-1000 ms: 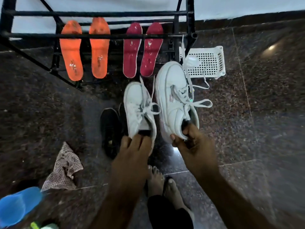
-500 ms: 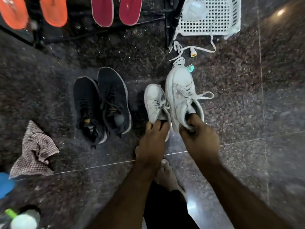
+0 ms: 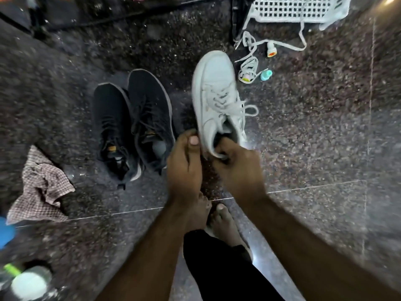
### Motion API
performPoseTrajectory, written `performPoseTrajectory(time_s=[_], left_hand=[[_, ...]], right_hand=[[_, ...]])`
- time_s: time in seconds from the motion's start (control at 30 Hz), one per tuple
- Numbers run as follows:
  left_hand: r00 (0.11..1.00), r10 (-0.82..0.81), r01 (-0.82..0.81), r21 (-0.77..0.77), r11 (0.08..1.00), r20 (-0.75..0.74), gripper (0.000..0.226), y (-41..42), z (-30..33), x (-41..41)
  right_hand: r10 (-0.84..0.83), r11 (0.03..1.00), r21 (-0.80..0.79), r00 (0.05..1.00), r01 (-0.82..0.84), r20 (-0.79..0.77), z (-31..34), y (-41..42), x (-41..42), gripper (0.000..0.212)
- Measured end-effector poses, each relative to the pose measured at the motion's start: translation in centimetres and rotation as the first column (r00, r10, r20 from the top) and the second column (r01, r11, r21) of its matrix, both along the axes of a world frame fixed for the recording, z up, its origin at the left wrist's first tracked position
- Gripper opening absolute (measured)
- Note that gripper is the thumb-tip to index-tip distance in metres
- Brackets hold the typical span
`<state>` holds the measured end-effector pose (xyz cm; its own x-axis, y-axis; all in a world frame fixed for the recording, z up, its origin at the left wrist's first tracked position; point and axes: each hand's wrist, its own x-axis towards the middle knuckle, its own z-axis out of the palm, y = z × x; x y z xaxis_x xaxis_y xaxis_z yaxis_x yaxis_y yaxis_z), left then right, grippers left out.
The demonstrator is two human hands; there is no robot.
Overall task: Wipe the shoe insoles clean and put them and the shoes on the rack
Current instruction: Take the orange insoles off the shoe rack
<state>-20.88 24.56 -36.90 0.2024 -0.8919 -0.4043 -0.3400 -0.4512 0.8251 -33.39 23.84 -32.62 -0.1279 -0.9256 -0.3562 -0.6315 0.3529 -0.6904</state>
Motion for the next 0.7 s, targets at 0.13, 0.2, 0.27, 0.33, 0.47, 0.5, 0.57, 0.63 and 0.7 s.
performPoseTrajectory(time_s=[0.13,0.2,0.27,0.33,0.47,0.5,0.57,0.63,0.7], left_hand=[[0.992,-0.051,0.037,0.123,0.992,0.114,0.055,-1.2,-1.8,1.7],[0.983,-0.164,0.136,0.264,0.955,0.085,0.044,-1.7,-2.9,1.5],[0.971,-0.223,0.169,0.402,0.9,0.092,0.043,-2.2,-4.1,0.8],[0.967,-0.244,0.183,0.48,0.858,0.067,0.048,-2.6,-4.8,0.4],[0.935,-0.324,0.219,0.482,0.848,0.145,0.03,-3.7,-6.2,1.1],[0.902,-0.389,0.255,0.494,0.831,0.189,0.022,-4.2,-6.3,1.2],[0.841,-0.483,0.303,0.528,0.794,0.245,0.017,-4.8,-5.9,1.4],[0.829,-0.496,0.315,0.52,0.794,0.257,0.017,-4.8,-5.2,1.5],[0.815,-0.509,0.361,0.442,0.821,0.279,0.018,-4.1,-4.7,1.6]], right_hand=[[-0.016,0.984,0.177,0.99,-0.009,0.138,-3.7,-0.2,3.8,0.009],[-0.044,0.958,0.287,0.981,-0.013,0.191,-5.7,-0.2,4.3,0.009],[0.097,0.94,0.318,0.989,-0.126,0.107,-7.8,-0.1,4.2,0.015],[0.196,0.917,0.345,0.98,-0.199,0.044,-9.5,0.0,3.7,0.021],[0.478,0.796,0.471,0.872,-0.38,-0.105,-11.2,-0.8,4.0,0.028],[0.52,0.765,0.502,0.847,-0.404,-0.111,-11.0,-1.2,4.2,0.028],[0.608,0.708,0.526,0.786,-0.471,-0.115,-10.1,-2.0,4.1,0.025],[0.642,0.737,0.456,0.727,-0.499,-0.242,-8.4,-2.7,3.0,0.02],[0.479,0.878,0.229,0.766,-0.421,-0.429,-7.2,-2.8,1.2,0.018]])
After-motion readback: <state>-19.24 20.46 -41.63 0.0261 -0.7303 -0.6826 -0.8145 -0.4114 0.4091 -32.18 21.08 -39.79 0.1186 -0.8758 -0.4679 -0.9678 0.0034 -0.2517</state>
